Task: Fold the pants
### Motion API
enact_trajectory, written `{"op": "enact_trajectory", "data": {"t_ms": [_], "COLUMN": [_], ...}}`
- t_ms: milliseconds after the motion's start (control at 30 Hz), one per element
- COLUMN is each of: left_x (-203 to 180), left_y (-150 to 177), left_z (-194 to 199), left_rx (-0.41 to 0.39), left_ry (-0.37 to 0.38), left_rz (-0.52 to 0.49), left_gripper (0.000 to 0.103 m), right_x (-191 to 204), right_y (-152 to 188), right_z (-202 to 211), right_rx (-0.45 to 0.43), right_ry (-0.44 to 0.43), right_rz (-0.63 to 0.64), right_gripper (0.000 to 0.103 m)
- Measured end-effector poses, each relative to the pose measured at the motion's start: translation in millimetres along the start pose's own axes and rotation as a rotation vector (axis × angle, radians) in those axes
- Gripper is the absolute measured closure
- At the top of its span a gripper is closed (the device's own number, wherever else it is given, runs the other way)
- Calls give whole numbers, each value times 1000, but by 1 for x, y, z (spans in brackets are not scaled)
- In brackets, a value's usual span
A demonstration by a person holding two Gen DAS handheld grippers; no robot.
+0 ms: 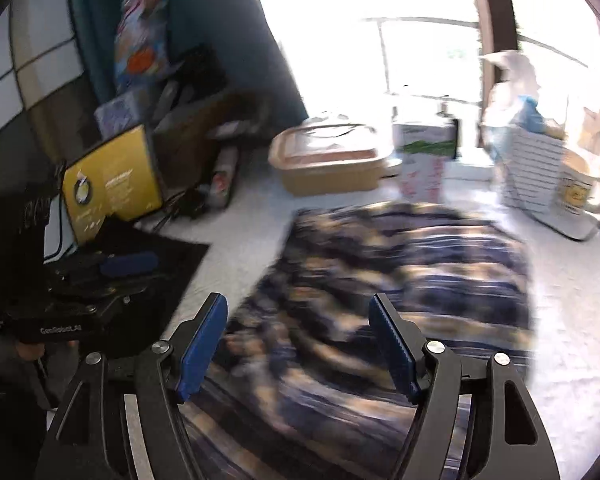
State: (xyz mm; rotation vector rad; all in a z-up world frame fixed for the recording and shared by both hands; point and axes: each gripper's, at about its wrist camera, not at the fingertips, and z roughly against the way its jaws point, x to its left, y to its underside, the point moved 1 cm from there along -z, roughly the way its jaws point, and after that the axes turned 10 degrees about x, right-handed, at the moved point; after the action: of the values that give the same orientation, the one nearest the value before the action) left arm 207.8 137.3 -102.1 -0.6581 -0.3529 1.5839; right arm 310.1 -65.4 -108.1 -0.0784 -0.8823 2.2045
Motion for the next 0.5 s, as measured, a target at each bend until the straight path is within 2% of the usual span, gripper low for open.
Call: {"op": "enact_trajectory", "data": {"t_ms": [67,167,233,367,433,500], "left_x": [-14,-37,-51,-73,-78,-76], "left_y": [-9,-25,-35,-55,-61,-68], "left_z": [-6,-21,-35,-62,-74,-87], "left_rx": [7,33,53,57,74,104], "left_ry": [13,49,71,36,3,3], "left_rz": [-32,-85,-115,-191,-210,-197], "left_gripper": [45,36,35,36,47,71], "right_x": [-24,-58,-83,-114,-125,-132], "right_y": [3,7,13,22,26,29], "right_z": [12,25,32,37,38,38], "right_rx": [-21,-38,-48,-60,-65,-67], "right_ry": [43,84,109,137,146,143], "right_rz": [-36,-99,-147,-201,-213,-218], "right_gripper": [28,28,28,28,28,28]}}
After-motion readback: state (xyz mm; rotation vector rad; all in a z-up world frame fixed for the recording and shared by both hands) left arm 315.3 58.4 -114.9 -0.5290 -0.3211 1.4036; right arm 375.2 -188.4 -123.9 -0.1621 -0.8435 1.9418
